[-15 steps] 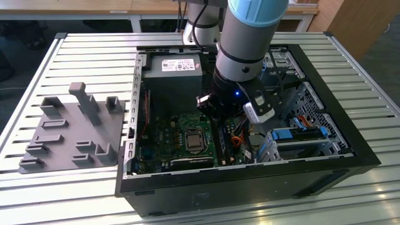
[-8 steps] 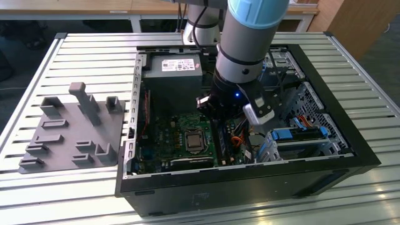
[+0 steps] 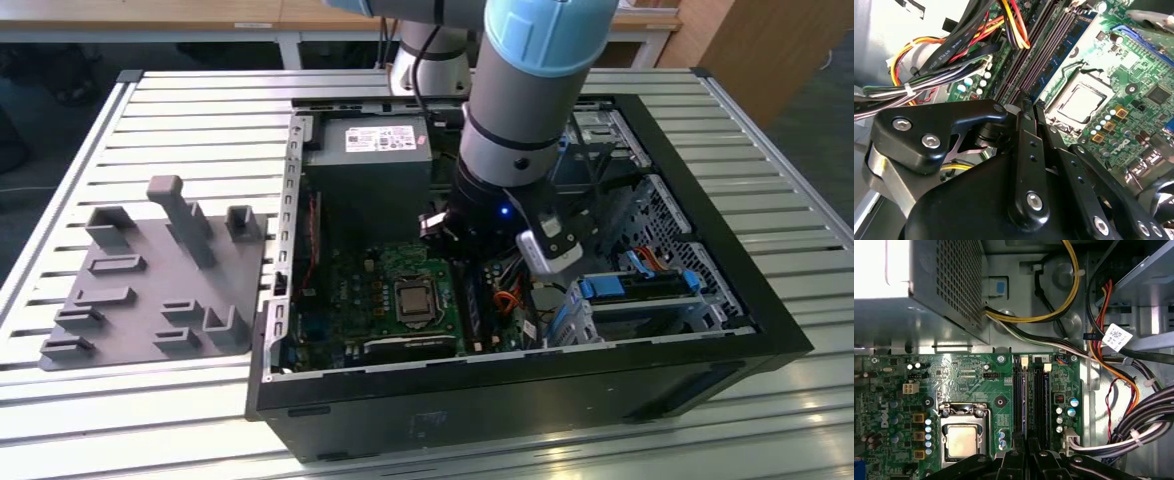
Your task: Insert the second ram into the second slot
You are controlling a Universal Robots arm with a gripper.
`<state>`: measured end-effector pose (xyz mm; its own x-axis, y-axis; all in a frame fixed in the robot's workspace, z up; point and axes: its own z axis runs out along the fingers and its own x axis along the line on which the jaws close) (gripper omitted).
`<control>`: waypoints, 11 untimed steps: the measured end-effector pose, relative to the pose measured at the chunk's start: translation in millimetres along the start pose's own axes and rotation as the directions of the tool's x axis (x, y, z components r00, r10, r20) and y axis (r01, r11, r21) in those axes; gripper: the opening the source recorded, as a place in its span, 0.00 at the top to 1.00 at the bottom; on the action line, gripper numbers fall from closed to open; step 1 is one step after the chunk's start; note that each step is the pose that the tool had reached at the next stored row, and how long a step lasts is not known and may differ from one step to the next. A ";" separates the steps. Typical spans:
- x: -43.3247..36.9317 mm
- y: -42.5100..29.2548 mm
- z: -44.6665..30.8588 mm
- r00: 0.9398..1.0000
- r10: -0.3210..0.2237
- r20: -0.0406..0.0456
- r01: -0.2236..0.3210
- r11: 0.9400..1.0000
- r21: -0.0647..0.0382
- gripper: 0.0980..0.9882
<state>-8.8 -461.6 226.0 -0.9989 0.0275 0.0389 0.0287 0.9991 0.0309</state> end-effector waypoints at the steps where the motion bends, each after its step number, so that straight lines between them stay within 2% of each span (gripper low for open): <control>1: 0.0 0.0 1.3 1.000 0.000 0.000 0.000 1.000 0.000 0.96; 11: -0.3 0.0 6.6 1.000 0.004 0.000 -0.004 1.000 0.000 0.96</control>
<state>-8.8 -461.4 219.4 -0.9988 0.0313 0.0389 0.0325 0.9990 0.0308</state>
